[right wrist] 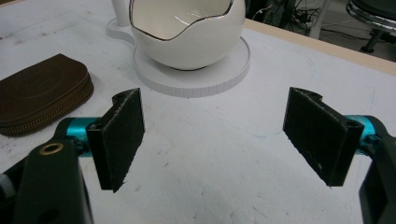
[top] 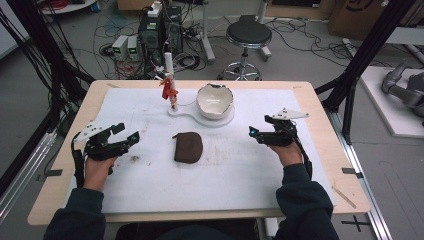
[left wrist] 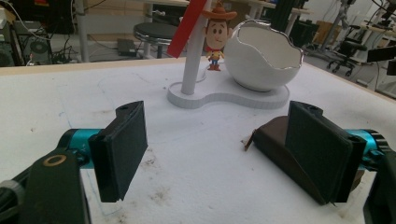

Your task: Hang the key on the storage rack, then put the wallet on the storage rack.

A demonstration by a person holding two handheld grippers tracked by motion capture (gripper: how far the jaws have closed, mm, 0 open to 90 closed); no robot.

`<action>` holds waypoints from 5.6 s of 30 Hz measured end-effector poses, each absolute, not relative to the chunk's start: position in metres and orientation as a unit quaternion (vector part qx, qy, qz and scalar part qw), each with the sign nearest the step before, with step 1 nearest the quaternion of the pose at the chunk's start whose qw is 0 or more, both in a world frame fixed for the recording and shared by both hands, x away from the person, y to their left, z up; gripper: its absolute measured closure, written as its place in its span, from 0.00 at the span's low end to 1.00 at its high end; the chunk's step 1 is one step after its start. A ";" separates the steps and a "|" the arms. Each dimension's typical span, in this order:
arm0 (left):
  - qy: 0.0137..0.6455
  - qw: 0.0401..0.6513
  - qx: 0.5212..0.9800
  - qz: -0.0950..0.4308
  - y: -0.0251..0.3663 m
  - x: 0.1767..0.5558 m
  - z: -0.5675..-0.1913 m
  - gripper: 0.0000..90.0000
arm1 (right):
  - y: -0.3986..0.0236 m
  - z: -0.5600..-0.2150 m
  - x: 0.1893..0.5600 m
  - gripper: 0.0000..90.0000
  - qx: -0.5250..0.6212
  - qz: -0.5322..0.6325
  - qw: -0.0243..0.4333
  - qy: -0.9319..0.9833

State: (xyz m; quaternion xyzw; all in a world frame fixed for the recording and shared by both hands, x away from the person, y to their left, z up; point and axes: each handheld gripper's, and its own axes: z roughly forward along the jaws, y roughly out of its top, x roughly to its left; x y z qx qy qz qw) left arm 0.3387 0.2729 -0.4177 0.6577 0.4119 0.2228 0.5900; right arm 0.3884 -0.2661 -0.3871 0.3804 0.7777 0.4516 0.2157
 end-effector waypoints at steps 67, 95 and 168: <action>0.421 0.500 0.757 -0.010 0.150 0.420 -0.444 0.39 | -0.220 -0.417 0.389 0.23 0.332 0.452 0.073 0.825; 0.414 0.513 0.748 -0.078 0.147 0.413 -0.448 0.63 | -0.216 -0.420 0.389 0.24 0.335 0.446 0.040 0.829; 0.328 0.499 0.800 -0.069 0.118 0.400 -0.452 0.60 | -0.186 -0.439 0.386 0.24 0.319 0.423 -0.059 0.846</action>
